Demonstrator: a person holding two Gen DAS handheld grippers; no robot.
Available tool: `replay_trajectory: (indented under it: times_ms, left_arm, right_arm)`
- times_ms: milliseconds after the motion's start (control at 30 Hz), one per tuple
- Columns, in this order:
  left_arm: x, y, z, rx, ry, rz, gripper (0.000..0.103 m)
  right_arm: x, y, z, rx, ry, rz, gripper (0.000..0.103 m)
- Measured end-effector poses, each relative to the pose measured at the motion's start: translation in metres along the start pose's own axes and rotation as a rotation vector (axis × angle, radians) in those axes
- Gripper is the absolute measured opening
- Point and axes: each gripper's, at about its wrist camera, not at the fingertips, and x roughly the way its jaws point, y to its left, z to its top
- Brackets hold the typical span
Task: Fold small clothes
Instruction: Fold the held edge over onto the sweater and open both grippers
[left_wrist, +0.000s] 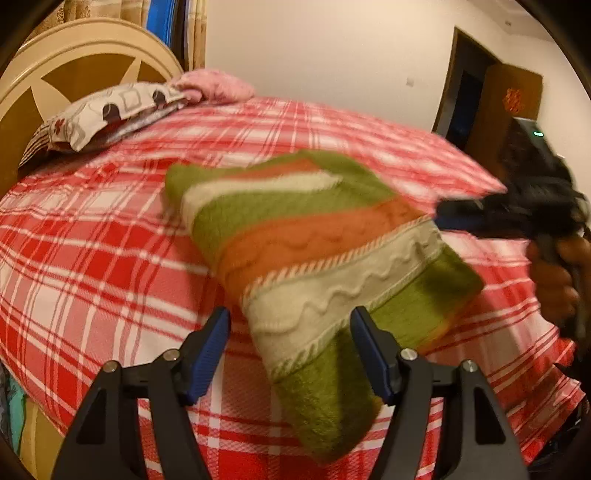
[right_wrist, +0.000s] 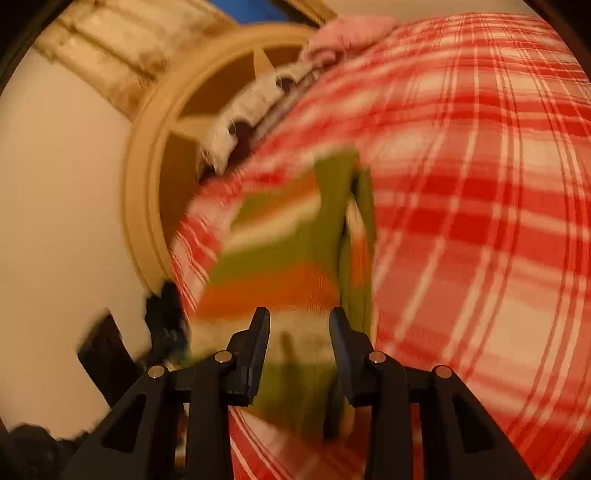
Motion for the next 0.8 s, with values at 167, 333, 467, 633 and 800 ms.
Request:
replay_trajectory:
  times_ms: [167,333,467,633,800]
  left_arm:
    - [-0.009,-0.002,0.002,0.003,-0.008,0.039,0.072]
    - [-0.035,0.008,0.038,-0.028,-0.138,0.075,0.088]
    - [0.004,0.013,0.046,-0.013,-0.058,0.156,0.089]
    - [0.027,0.023,0.036,-0.049,-0.047,0.141,0.103]
    - [0.007,0.031,0.033,-0.140,-0.030,0.086,0.102]
  right_arm:
    - [0.003,0.006,-0.028,-0.071,-0.012,-0.250,0.017]
    - [-0.021,0.045,-0.005,-0.163,-0.163,-0.129,0.028]
    - [0.020,0.053,0.016,-0.154,-0.054,-0.019,0.032]
    - [0.057,0.032,0.012,-0.128,-0.020,-0.154,0.031]
    - [0.029,0.029,0.005,-0.044,-0.062,-0.112,0.035]
